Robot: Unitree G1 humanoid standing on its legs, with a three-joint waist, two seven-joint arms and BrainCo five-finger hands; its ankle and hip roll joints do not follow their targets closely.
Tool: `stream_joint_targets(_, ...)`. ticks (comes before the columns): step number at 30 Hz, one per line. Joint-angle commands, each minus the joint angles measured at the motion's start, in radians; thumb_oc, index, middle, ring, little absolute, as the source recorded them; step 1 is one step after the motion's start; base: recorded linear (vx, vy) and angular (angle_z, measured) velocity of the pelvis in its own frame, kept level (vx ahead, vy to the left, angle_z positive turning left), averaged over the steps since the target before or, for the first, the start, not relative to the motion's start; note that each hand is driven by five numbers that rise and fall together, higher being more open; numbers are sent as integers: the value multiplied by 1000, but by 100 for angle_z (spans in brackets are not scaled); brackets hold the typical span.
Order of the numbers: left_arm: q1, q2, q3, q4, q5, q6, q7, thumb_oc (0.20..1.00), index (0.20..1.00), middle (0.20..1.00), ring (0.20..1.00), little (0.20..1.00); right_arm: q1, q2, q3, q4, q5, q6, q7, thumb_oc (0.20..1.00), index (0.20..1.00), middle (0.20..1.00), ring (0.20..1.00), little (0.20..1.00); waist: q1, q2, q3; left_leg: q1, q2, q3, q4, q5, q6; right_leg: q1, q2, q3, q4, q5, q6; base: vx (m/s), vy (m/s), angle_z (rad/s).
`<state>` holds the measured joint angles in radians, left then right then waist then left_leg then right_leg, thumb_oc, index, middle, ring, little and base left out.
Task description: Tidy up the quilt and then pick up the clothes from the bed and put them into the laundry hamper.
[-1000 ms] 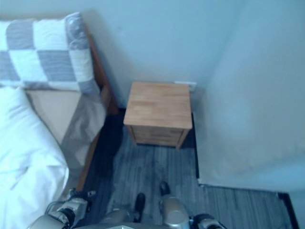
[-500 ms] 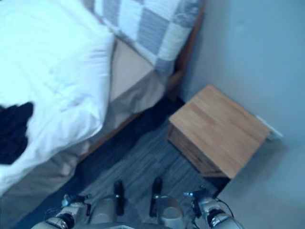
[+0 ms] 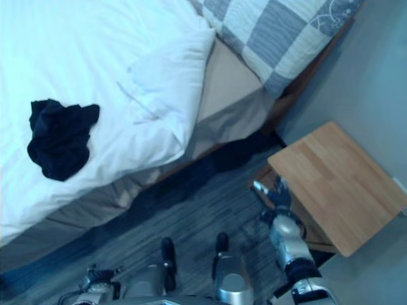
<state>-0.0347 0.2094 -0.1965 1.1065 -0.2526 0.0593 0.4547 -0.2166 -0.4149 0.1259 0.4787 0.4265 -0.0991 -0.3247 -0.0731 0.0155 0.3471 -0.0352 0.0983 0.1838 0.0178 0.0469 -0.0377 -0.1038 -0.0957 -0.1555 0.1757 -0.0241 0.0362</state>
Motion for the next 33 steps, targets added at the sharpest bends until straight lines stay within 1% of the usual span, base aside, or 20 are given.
stream_joint_targets(1,-4,45,0,24,47,41,4,1000,1000,1000,1000,1000,-136,-94,7,-104,-104,49,-48,1000,1000,1000,1000,1000,31,-68,-32,-33,66,-70,84,-62,-35,87,-49,41,-133,25,105,162,86,-6)
stream_joint_targets(2,-27,54,-6,33,8,65,8,1000,1000,1000,1000,1000,-247,-134,25,-132,-98,116,-57,1000,1000,1000,1000,1000,46,-79,-25,-37,65,-83,85,-67,-37,80,-53,42,-135,30,113,72,43,-4)
stream_joint_targets(3,-32,56,-7,35,0,68,10,1000,1000,1000,1000,1000,-272,-142,30,-133,-99,129,-59,1000,1000,1000,1000,1000,48,-81,-23,-38,65,-85,86,-68,-37,79,-53,42,-135,31,114,99,97,-10)
stream_joint_targets(5,-57,61,-9,48,-77,87,26,1000,1000,1000,1000,1000,-406,-195,57,-121,-113,171,-43,1000,1000,1000,1000,1000,71,-92,-6,-51,63,-98,91,-73,-39,68,-58,38,-140,39,124,46,102,-9)
stream_joint_targets(6,-78,71,-4,58,-134,102,32,1000,1000,1000,1000,1000,-517,-233,97,-94,-136,191,-65,1000,1000,1000,1000,1000,93,-102,13,-69,60,-111,96,-73,-39,55,-61,37,-147,51,132,14,82,-8)
stream_joint_targets(9,-103,97,-8,75,-147,115,8,1000,1000,1000,1000,1000,-657,-271,159,-40,-131,204,-117,1000,1000,1000,1000,1000,118,-121,39,-100,60,-126,105,-72,-40,37,-63,43,-154,67,142,10,29,-7)
stream_joint_targets(10,-121,110,-15,82,-145,126,-9,1000,1000,1000,1000,1000,-736,-291,192,-2,-119,193,-151,1000,1000,1000,1000,1000,131,-133,57,-122,59,-136,111,-71,-40,25,-62,50,-159,75,145,0,0,0)
stream_joint_targets(11,-121,110,-15,82,-145,126,-9,1000,1000,1000,1000,1000,-736,-291,192,-2,-119,193,-151,1000,1000,1000,1000,1000,131,-133,57,-122,59,-136,111,-71,-40,25,-62,50,-159,75,145,-47,14,1)
stream_joint_targets(12,-147,126,-34,79,-197,138,0,1000,1000,1000,1000,1000,-878,-334,245,64,-127,183,-153,1000,1000,1000,1000,1000,153,-149,94,-170,55,-159,122,-68,-44,-4,-60,54,-164,87,149,-47,9,6)
stream_joint_targets(13,-149,128,-35,77,-199,138,0,1000,1000,1000,1000,1000,-893,-337,253,71,-129,186,-153,1000,1000,1000,1000,1000,154,-149,97,-176,54,-161,125,-68,-44,-7,-59,54,-164,88,149,-77,38,24)
stream_joint_targets(15,-167,145,-39,62,-331,172,-17,1000,1000,1000,1000,1000,-1022,-363,338,149,-181,179,-132,1000,1000,1000,1000,1000,180,-160,137,-244,46,-189,154,-63,-46,-51,-58,44,-152,93,145,-57,39,34)
stream_joint_targets(17,-175,153,-29,46,-414,186,-25,1000,1000,1000,1000,1000,-1079,-357,393,187,-247,194,-135,1000,1000,1000,1000,1000,201,-169,161,-284,41,-207,166,-56,-45,-78,-57,33,-147,102,145,-28,-6,24)
stream_joint_targets(19,-184,164,-15,37,-413,186,-38,1000,1000,1000,1000,1000,-1116,-348,451,226,-278,194,-163,1000,1000,1000,1000,1000,218,-177,173,-314,39,-219,169,-51,-43,-95,-56,22,-150,108,144,-23,-32,24)
stream_joint_targets(21,-187,175,-12,34,-422,191,-61,1000,1000,1000,1000,1000,-1143,-333,502,277,-289,172,-198,1000,1000,1000,1000,1000,234,-187,173,-356,35,-236,169,-43,-40,-121,-52,14,-154,115,143,-29,-42,34)
stream_joint_targets(22,-187,175,-12,34,-422,191,-61,1000,1000,1000,1000,1000,-1143,-333,502,277,-289,172,-198,1000,1000,1000,1000,1000,234,-187,173,-356,35,-236,169,-43,-40,-121,-52,14,-154,115,143,-18,-44,40)
stream_joint_targets(23,-178,188,-13,31,-423,204,-93,1000,1000,1000,1000,1000,-1165,-324,521,308,-297,141,-200,1000,1000,1000,1000,1000,248,-193,173,-386,28,-255,165,-36,-38,-140,-44,11,-155,118,140,8,-17,36)
stream_joint_targets(24,-171,192,-16,33,-423,203,-108,1000,1000,1000,1000,1000,-1176,-319,529,321,-308,132,-198,1000,1000,1000,1000,1000,252,-192,173,-394,25,-264,164,-34,-37,-147,-43,10,-153,119,140,14,-13,49)
stream_joint_targets(28,-157,201,-24,34,-442,187,-139,1000,1000,1000,1000,1000,-1203,-290,565,336,-348,124,-218,1000,1000,1000,1000,1000,270,-198,173,-410,14,-275,158,-32,-29,-144,-45,4,-158,120,144,8,-13,27)
stream_joint_targets(30,-151,209,-23,37,-370,161,-148,1000,1000,1000,1000,1000,-1210,-252,580,333,-364,156,-251,1000,1000,1000,1000,1000,285,-203,173,-417,11,-273,157,-31,-26,-131,-46,-6,-164,118,146,24,-56,19)
stream_joint_targets(33,-146,213,-28,36,-350,149,-140,1000,1000,1000,1000,1000,-1206,-226,585,324,-405,207,-257,1000,1000,1000,1000,1000,297,-206,173,-411,12,-266,145,-31,-25,-115,-49,-20,-175,117,152,25,-30,17)
